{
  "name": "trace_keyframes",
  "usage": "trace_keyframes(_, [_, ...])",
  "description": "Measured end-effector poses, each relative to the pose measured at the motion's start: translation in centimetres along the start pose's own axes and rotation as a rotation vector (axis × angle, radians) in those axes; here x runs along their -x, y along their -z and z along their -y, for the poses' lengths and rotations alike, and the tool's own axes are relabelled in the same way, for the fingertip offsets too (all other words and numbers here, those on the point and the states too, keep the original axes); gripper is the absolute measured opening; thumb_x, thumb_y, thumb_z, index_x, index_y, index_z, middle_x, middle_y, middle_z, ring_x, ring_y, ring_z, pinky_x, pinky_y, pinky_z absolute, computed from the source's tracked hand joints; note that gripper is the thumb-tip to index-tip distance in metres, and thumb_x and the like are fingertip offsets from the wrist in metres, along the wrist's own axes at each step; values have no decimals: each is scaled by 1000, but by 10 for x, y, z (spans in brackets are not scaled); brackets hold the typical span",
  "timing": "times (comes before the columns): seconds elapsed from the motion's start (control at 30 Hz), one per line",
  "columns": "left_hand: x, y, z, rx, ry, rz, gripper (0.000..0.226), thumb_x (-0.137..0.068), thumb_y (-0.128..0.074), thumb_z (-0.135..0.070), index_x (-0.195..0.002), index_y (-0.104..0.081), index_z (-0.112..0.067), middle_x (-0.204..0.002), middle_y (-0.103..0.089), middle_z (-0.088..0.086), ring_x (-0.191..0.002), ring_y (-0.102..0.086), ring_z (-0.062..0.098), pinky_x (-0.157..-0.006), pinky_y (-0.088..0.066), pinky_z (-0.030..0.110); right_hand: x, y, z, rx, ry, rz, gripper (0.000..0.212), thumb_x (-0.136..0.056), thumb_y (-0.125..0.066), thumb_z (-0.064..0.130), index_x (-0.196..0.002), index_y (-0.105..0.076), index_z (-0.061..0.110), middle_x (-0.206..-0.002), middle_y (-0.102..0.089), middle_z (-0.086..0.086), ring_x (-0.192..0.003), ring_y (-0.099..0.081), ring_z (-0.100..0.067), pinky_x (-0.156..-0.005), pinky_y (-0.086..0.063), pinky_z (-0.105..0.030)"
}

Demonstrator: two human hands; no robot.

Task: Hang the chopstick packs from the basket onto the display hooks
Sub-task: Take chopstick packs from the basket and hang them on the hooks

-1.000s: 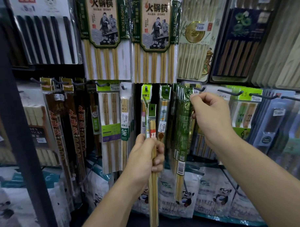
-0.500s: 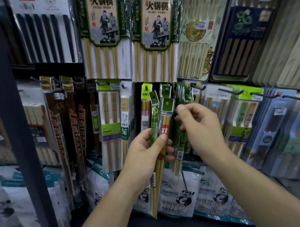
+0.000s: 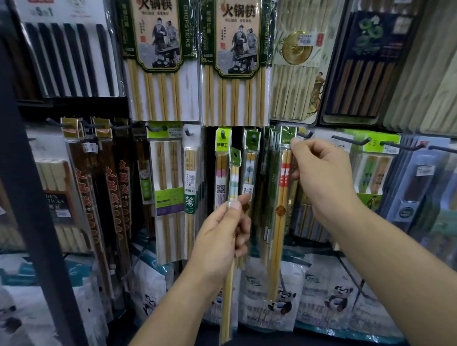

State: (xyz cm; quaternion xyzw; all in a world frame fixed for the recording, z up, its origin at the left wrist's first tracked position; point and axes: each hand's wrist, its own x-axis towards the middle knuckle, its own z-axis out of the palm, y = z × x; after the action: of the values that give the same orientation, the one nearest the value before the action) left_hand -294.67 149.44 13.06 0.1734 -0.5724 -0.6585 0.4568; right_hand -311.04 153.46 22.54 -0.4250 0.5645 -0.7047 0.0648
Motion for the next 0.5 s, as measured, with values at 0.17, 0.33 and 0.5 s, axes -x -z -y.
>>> trace_keyframes(0.17, [3, -4, -4, -3, 2, 9, 25, -111, -39, -33, -115, -55, -14, -66, -54, -2, -52, -40, 10, -46, -33, 21, -6, 0, -9, 65, 11, -9, 36, -99, -61, 34, -78, -64, 4, -65, -53, -3, -58, -50, -14, -61, -50, -19])
trace_keyframes(0.33, [5, -4, -5, -80, -27, 2, 24, -112, -38, -32, -95, -48, -20, -72, -58, -2, -56, -46, 12, -49, -36, 22, -7, 0, -11, 64, 20, -8, 38, -98, -62, 32, -71, -58, 5, -61, -49, -2, -57, -48, -14, -70, -49, -25])
trace_keyframes(0.5, [6, -5, -7, -54, -65, 17, 31, -109, -47, -24, -84, -64, -28, -73, -62, -1, -62, -57, 14, -50, -47, 24, -4, 3, -15, 149, 54, -8, 40, -98, -62, 34, -69, -59, 8, -55, -48, 4, -54, -47, -11, -67, -48, -28])
